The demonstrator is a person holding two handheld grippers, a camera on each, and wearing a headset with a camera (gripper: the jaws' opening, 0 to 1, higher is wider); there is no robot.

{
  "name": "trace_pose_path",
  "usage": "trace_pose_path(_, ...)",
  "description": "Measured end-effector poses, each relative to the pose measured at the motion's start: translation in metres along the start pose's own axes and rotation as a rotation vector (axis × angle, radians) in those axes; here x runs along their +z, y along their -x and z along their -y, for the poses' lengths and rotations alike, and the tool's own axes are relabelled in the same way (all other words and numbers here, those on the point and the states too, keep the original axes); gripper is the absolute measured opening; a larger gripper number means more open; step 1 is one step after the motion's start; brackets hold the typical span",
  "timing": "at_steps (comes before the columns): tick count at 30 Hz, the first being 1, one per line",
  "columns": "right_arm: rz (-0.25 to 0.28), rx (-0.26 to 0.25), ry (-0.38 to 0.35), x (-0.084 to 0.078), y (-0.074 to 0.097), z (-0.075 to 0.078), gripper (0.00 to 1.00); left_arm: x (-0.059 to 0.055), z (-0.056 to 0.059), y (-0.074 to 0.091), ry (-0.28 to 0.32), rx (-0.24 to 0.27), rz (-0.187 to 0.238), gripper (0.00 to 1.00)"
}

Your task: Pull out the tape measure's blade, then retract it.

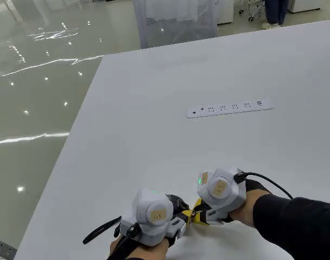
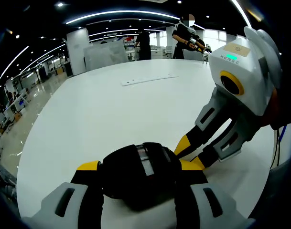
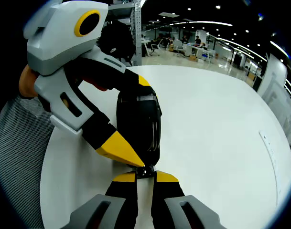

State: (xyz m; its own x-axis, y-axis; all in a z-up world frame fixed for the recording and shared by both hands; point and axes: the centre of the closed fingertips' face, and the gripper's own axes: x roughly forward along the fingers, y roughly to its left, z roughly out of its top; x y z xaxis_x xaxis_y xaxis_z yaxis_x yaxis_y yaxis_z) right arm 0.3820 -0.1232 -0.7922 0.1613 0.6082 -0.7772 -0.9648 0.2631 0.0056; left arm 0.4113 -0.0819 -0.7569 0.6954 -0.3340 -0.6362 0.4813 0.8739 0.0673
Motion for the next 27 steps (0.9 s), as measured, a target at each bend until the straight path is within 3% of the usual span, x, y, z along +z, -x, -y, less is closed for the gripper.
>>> trace_pose_path(9, 0.011, -0.002, -0.009, 0.0019, -0.0027, -0.0009, 0.05, 0.0003, -0.0006, 0.0002, 0.011, 0.006, 0.002, 0.56)
trace_pose_path(14, 0.019, -0.003, 0.029, 0.0022, -0.0034, -0.0026, 0.07, 0.0003, 0.0005, 0.0003, 0.001, 0.014, 0.024, 0.58)
trace_pose_path(16, 0.015, -0.003, -0.047, 0.0008, -0.004, -0.0042, 0.08, 0.0004, 0.0008, 0.0012, -0.001, 0.006, 0.029, 0.59)
trace_pose_path(19, 0.014, -0.013, -0.019, 0.0019, -0.0044, -0.0051, 0.09, 0.0008, 0.0013, 0.0008, -0.012, -0.006, 0.028, 0.59)
trace_pose_path(24, 0.026, -0.025, -0.062, 0.0003, -0.0021, -0.0065, 0.1, 0.0015, 0.0015, 0.0004, -0.016, -0.039, 0.021, 0.6)
trace_pose_path(27, 0.02, -0.022, -0.071, -0.0029, 0.0014, -0.0096, 0.11, 0.0032, 0.0018, 0.0033, 0.014, -0.07, 0.019, 0.6)
